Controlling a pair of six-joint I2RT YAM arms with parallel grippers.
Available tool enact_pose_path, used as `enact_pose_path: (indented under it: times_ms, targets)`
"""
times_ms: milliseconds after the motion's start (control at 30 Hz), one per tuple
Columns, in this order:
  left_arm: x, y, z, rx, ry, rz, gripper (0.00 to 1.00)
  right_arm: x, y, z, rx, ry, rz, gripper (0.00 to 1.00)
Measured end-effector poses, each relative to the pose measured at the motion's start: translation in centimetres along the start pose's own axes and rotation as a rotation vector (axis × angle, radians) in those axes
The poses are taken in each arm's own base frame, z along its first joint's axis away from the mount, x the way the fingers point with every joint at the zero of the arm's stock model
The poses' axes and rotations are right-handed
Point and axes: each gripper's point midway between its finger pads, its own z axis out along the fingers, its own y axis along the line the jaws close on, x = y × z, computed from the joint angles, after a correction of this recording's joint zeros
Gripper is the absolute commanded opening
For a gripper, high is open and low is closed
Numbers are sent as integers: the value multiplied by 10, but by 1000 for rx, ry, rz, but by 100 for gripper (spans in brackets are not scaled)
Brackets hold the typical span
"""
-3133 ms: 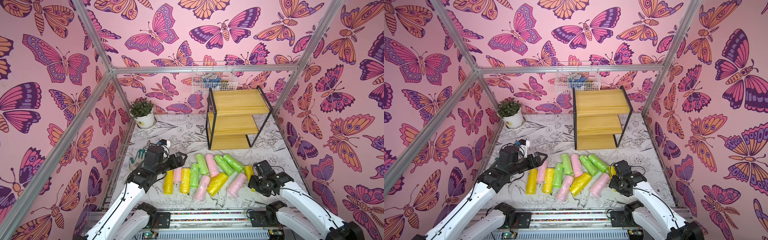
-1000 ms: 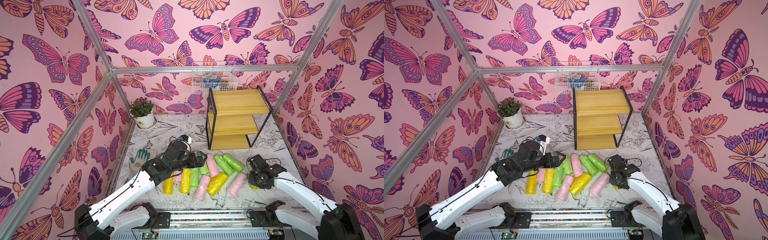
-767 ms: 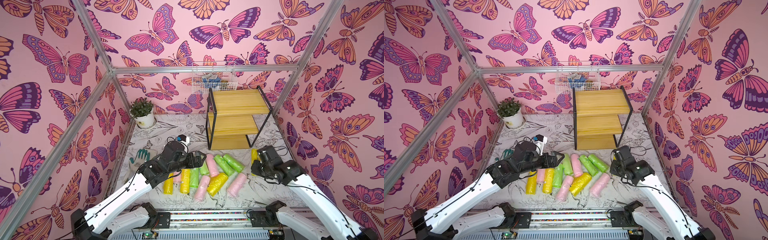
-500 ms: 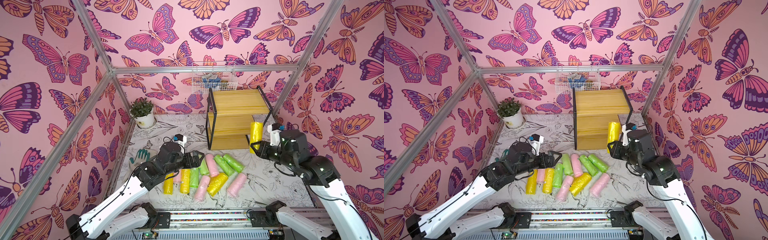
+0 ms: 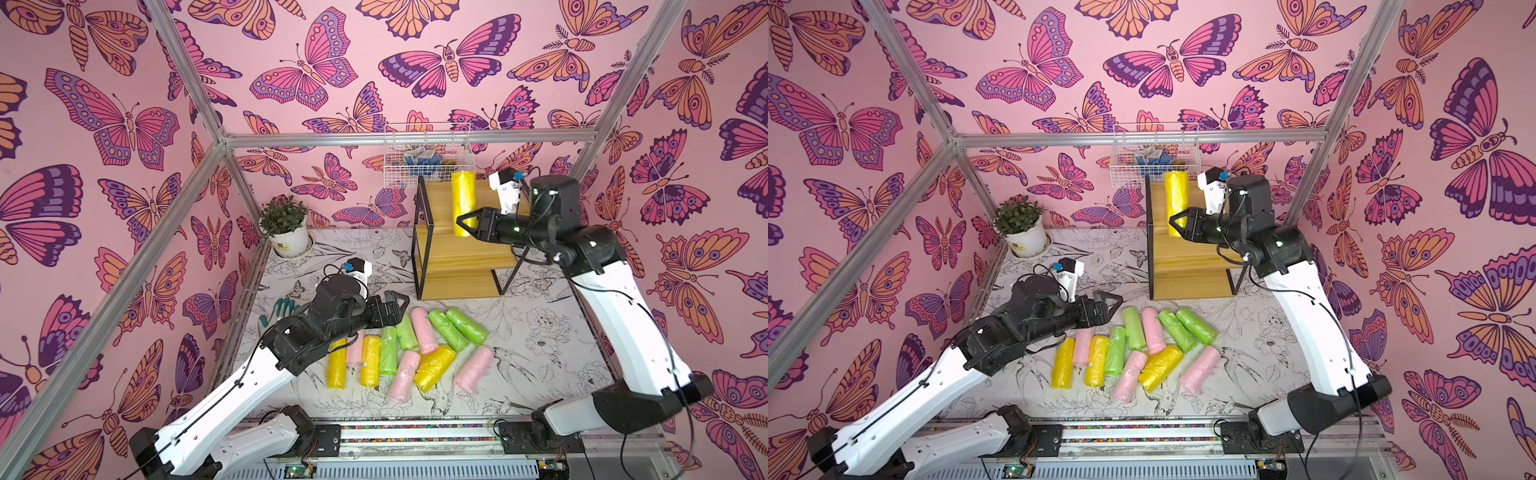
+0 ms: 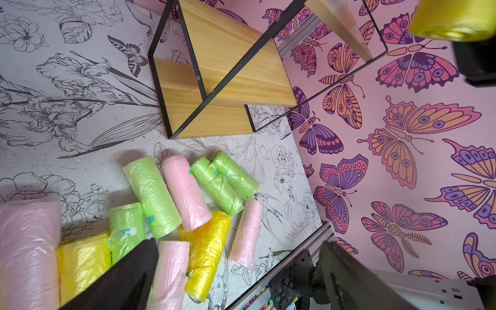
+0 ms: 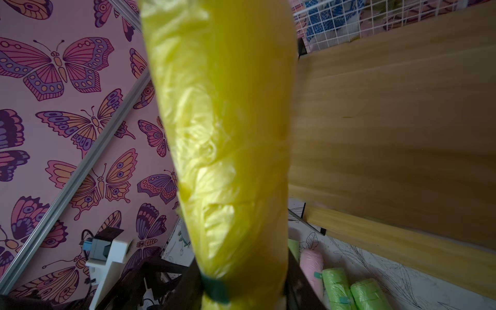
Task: Sort the rolls of trash bags by color and place them on the shelf
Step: Place the roll of trash bags on the shelf.
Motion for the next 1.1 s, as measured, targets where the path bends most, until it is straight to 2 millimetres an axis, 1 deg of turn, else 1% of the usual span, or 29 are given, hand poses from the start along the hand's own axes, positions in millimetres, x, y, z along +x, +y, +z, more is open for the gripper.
enact_pose_path:
  times_ms: [67, 167, 267, 367, 433, 633, 833, 967, 1067, 1100]
  targets:
    - [-2, -1, -1, 0, -5, 0, 100, -7, -16, 16, -9, 10, 38, 0]
    - [-3, -1, 1, -4, -3, 0, 100, -22, -35, 31, -35, 0, 83, 0]
    - [-1, 1, 5, -17, 9, -1, 100, -38, -44, 43, -58, -16, 103, 0]
    - [2, 3, 11, -31, 26, -2, 100, -48, -38, 54, -121, -16, 125, 0]
    - [4, 4, 14, -37, 36, 0, 100, -52, -33, 57, -156, -15, 137, 0]
    - [5, 6, 16, -50, 34, 2, 100, -50, -26, 58, -200, 7, 171, 0]
    - [1, 3, 15, -50, 22, 5, 100, -47, -26, 60, -205, 23, 181, 1]
    - [0, 3, 17, -57, 19, 8, 100, -41, -35, 69, -188, 50, 203, 10]
    - [0, 3, 16, -61, 12, 12, 100, -33, -45, 78, -166, 83, 225, 28]
    - [-1, 3, 16, -61, 10, 13, 100, -32, -47, 81, -166, 90, 229, 36]
